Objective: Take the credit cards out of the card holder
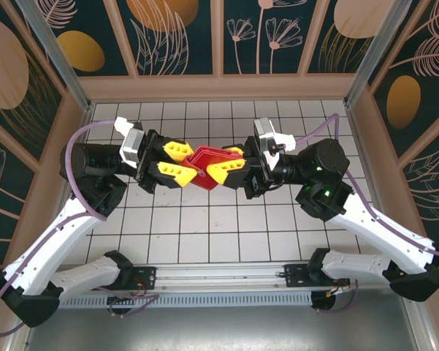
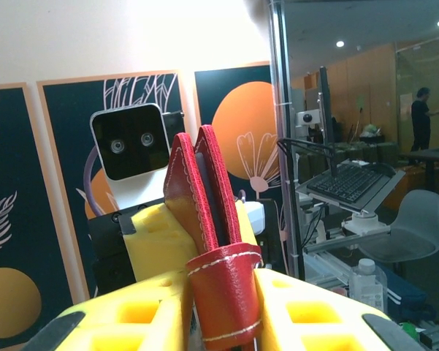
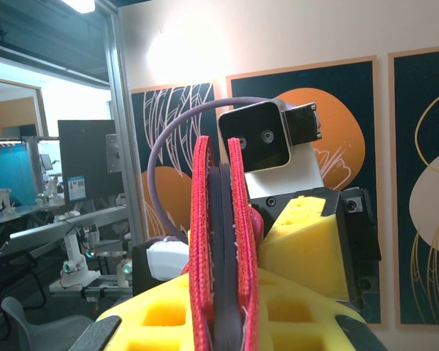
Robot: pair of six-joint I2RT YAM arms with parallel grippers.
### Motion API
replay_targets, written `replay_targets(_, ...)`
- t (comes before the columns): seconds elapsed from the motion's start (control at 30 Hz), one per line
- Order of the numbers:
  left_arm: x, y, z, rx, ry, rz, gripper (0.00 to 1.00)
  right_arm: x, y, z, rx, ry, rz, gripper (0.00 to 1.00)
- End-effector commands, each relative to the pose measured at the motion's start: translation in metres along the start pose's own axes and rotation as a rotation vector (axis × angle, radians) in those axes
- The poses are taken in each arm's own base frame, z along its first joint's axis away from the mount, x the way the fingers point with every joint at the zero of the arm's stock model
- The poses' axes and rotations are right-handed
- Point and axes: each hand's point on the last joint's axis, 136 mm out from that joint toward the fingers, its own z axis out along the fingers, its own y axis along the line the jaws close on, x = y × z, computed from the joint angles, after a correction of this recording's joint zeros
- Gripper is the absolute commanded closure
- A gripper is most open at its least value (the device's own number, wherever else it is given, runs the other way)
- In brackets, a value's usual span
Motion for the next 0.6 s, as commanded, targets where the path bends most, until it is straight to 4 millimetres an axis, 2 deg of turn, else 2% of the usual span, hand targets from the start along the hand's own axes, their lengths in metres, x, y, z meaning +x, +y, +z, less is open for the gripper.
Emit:
replay_targets(0.0,-0.003,0.003,0.002,-0.011,-0.001,0.005,0.79,-0.014,0.014,-0.003,-0.034,-0.031,-0.050,1.00)
replay_targets(0.17,0.000,0.000,0.002,0.006,0.016,0.015,0.87,-0.013,0.013,-0.003,-0.028,-0.028,-0.055,1.00)
replay_targets(0.23,0.002,0.001,0.002,0.008,0.026,0.008,0.95,-0.013,0.014,-0.003,-0.032,-0.026,-0.058,1.00)
replay_targets(0.4,0.005,0.000,0.001,0.006,0.042,0.020,0.97,-0.012,0.008,-0.002,0.001,-0.019,-0.056,1.00)
replay_targets(0.53,-0.002,0.013,-0.002,-0.106,-0.001,0.065,1.00,-0.004,0.005,0.001,0.010,0.005,-0.057,0.68)
replay_targets(0.57,-0.005,0.015,-0.003,-0.127,-0.018,0.070,1.00,-0.001,0.007,0.003,0.000,0.015,-0.062,0.64)
